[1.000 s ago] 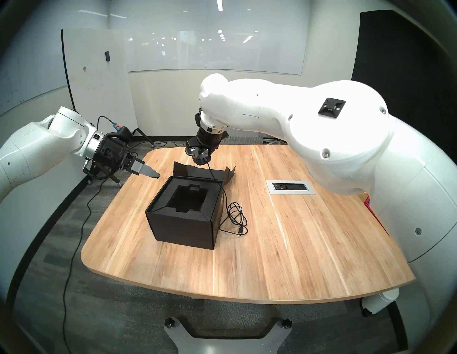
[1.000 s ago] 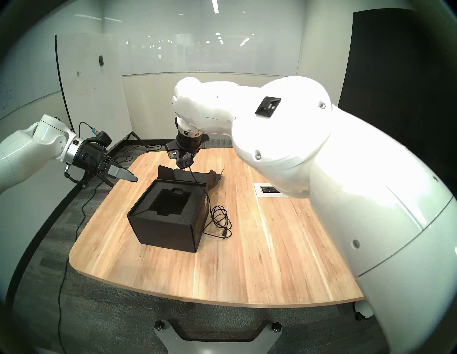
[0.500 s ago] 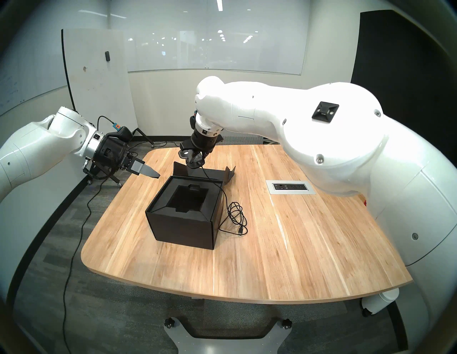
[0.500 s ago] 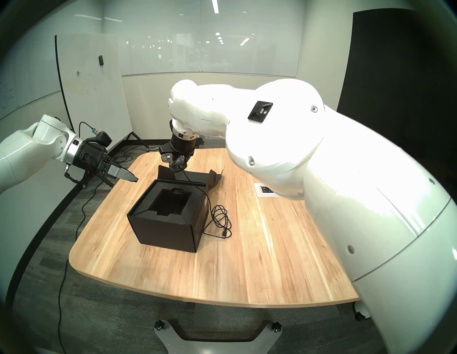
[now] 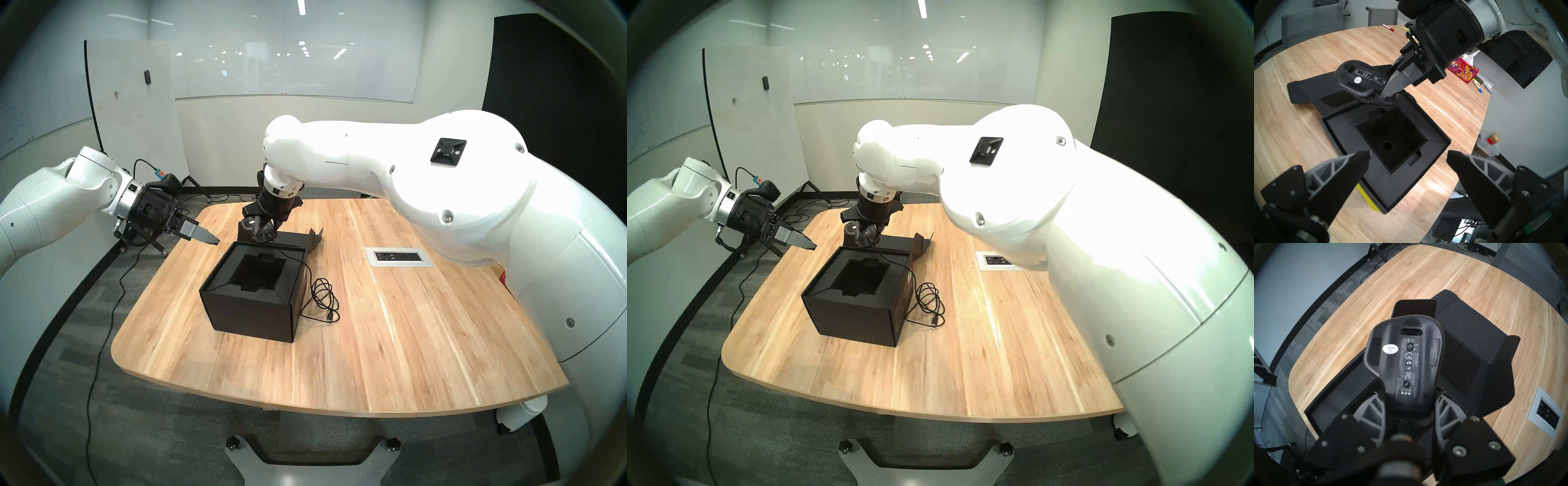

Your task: Open the box and place the mouse inside

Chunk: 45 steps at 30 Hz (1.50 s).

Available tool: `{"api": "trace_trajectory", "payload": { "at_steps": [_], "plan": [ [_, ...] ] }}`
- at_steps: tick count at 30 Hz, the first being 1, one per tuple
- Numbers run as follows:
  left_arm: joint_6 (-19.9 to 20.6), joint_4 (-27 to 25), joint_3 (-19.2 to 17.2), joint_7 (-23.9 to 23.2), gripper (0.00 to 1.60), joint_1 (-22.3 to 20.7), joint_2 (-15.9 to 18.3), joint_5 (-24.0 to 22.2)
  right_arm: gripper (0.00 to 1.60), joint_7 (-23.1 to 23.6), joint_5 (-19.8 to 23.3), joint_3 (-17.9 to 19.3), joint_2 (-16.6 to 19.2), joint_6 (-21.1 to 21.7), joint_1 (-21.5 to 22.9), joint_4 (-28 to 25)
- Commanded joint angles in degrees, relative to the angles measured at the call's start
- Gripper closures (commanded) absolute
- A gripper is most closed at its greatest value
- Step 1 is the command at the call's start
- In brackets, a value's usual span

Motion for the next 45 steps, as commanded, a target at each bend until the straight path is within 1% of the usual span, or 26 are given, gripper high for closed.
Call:
{"api": "trace_trajectory", "payload": {
  "at_steps": [1, 7, 8, 12, 15, 16, 18, 20, 22, 24, 26, 28, 30, 31, 33, 34, 38, 44, 45],
  "plan": [
    [-0.1, 0.0, -0.8, -1.2, 0.0, -1.1, 0.0, -0.4, 1.6, -2.0, 3.6, -0.5, 0.7, -0.2, 3.2, -0.2],
    [-0.1, 0.0, -0.8, -1.2, 0.0, -1.1, 0.0, -0.4, 1.6, -3.3, 6.1, -1.2, 0.8, -0.2, 3.8, -1.0],
    [-0.1, 0.0, -0.8, -1.2, 0.0, -1.1, 0.0, -0.4, 1.6, -4.0, 7.4, -1.4, 0.9, -0.2, 4.0, -1.4],
    [-0.1, 0.0, -0.8, -1.3, 0.0, -1.1, -0.1, -0.4, 1.6, -5.6, 10.4, -1.6, 0.7, -0.2, 4.6, -2.7],
    [-0.1, 0.0, -0.8, -1.3, 0.0, -1.1, -0.1, -0.3, 1.6, -6.4, 11.7, -1.7, 0.6, -0.2, 4.9, -3.4],
    [-0.2, 0.0, -0.8, -1.3, 0.0, -1.1, -0.1, -0.3, 1.6, -7.3, 13.3, -1.6, 0.4, -0.2, 5.2, -4.0],
    [-0.2, 0.0, -0.8, -1.3, 0.0, -1.1, -0.1, -0.3, 1.6, -8.4, 15.0, -1.5, 0.1, -0.2, 5.5, -4.6],
    [-0.2, 0.0, -0.8, -1.3, 0.0, -1.1, -0.1, -0.3, 1.6, -8.7, 15.5, -1.4, -0.1, -0.2, 5.6, -4.8],
    [-0.2, 0.0, -0.7, -1.3, 0.0, -1.1, -0.1, -0.3, 1.6, -9.9, 17.1, -1.4, -0.4, -0.2, 5.9, -5.4],
    [-0.2, 0.0, -0.7, -1.3, 0.0, -1.1, -0.1, -0.3, 1.6, -12.3, 20.1, -1.3, -0.5, -0.2, 6.5, -6.6],
    [-0.2, 0.0, -0.7, -1.3, 0.0, -1.1, -0.1, -0.3, 1.6, -13.0, 20.9, -1.2, -0.5, -0.2, 6.7, -7.0],
    [-0.2, 0.0, -0.7, -1.3, 0.0, -1.1, -0.1, -0.3, 1.6, -14.6, 22.9, -1.1, -0.4, -0.2, 7.1, -8.0],
    [-0.2, 0.0, -0.7, -1.3, 0.0, -1.1, -0.1, -0.3, 1.6, -17.2, 25.4, -0.8, 0.1, -0.2, 7.7, -9.4],
    [-0.2, 0.0, -0.7, -1.3, 0.0, -1.1, -0.1, -0.3, 1.6, -17.2, 25.4, -0.8, 0.1, -0.2, 7.7, -9.4],
    [-0.2, 0.0, -0.7, -1.3, 0.0, -1.1, -0.1, -0.3, 1.6, -19.7, 25.8, 0.0, 0.8, -0.2, 8.1, -11.0],
    [-0.2, 0.0, -0.7, -1.3, 0.0, -1.1, -0.1, -0.3, 1.6, -19.7, 25.8, 0.0, 0.8, -0.2, 8.1, -11.0],
    [-0.2, 0.0, -0.7, -1.3, 0.0, -1.1, -0.1, -0.3, 1.6, -22.5, 25.8, 1.5, 1.9, -0.2, 8.2, -12.4],
    [-0.2, 0.0, -0.7, -1.4, 0.0, -1.1, -0.1, -0.3, 1.6, -26.4, 25.8, 4.3, 3.3, -0.2, 7.9, -14.0],
    [-0.2, 0.0, -0.7, -1.4, 0.0, -1.2, -0.1, -0.3, 1.6, -27.6, 25.8, 5.3, 3.6, -0.2, 7.8, -14.3]
  ]
}}
